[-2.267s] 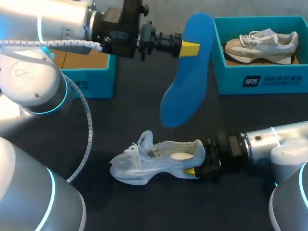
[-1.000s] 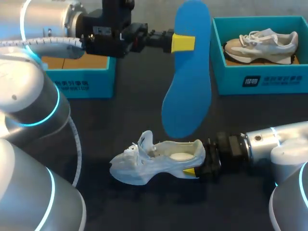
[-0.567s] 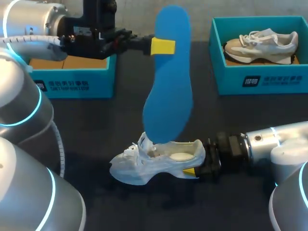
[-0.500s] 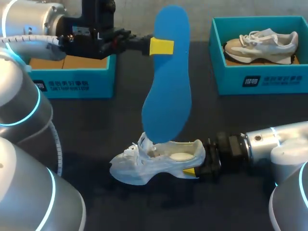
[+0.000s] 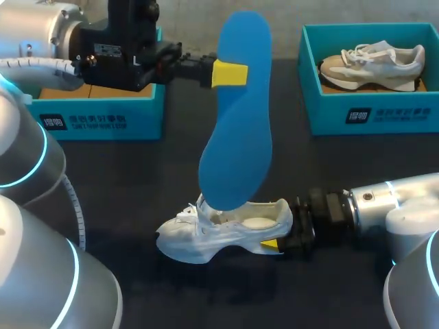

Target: Take the shoe out of the shoebox, open the shoe tongue, remove and reinsert the insole, then place the shoe into the shoebox

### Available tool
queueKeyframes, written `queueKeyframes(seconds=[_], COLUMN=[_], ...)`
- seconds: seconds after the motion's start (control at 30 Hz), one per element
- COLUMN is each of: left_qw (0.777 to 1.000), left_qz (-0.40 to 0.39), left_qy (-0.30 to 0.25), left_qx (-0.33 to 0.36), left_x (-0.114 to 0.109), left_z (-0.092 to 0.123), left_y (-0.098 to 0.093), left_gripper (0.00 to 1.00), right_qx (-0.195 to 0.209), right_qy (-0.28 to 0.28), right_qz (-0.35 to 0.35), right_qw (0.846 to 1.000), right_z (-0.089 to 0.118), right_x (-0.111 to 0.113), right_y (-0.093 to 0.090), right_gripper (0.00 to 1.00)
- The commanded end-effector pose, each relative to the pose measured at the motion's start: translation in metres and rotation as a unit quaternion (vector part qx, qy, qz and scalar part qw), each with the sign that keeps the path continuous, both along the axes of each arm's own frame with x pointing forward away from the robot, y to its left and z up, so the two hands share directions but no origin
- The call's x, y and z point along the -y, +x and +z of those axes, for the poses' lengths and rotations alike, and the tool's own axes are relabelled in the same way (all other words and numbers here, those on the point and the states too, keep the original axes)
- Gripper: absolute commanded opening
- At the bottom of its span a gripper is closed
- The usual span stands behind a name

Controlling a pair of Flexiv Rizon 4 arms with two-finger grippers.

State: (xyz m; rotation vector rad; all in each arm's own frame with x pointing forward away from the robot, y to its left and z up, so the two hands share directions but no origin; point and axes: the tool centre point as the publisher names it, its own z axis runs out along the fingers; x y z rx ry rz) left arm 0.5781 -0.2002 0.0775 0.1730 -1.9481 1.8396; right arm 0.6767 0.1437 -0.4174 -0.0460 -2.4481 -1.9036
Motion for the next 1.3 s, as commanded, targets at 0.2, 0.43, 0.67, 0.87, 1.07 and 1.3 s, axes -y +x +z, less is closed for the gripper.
queueKeyframes(seconds=[0.2,0.43,0.67,0.87,1.07,1.3], left_qw=[1.000,1.000,1.000,1.000,1.000,1.000], left_qz=[0.003,0.003,0.003,0.003,0.003,0.003], left_qy=[0.010,0.010,0.010,0.010,0.010,0.010], left_qx=[0.005,0.005,0.005,0.005,0.005,0.005], left_x=[-0.003,-0.003,-0.003,-0.003,-0.003,-0.003], left_z=[0.000,0.000,0.000,0.000,0.000,0.000], left_y=[-0.004,-0.004,-0.004,-0.004,-0.004,-0.004], left_gripper=[0.00,0.00,0.00,0.00,0.00,0.00], right_qx=[0.000,0.000,-0.005,-0.009,-0.007,-0.005], right_qy=[-0.001,-0.001,-0.009,-0.010,-0.014,-0.022], right_qz=[-0.001,-0.001,0.000,-0.002,-0.005,-0.005], right_qw=[1.000,1.000,1.000,1.000,1.000,1.000], right_z=[-0.002,-0.002,-0.006,-0.005,-0.001,0.000], right_x=[-0.001,-0.001,0.001,0.006,0.010,0.019], right_y=[-0.001,-0.001,-0.001,-0.003,-0.002,-0.005], right_gripper=[0.00,0.00,0.14,1.00,1.00,1.00])
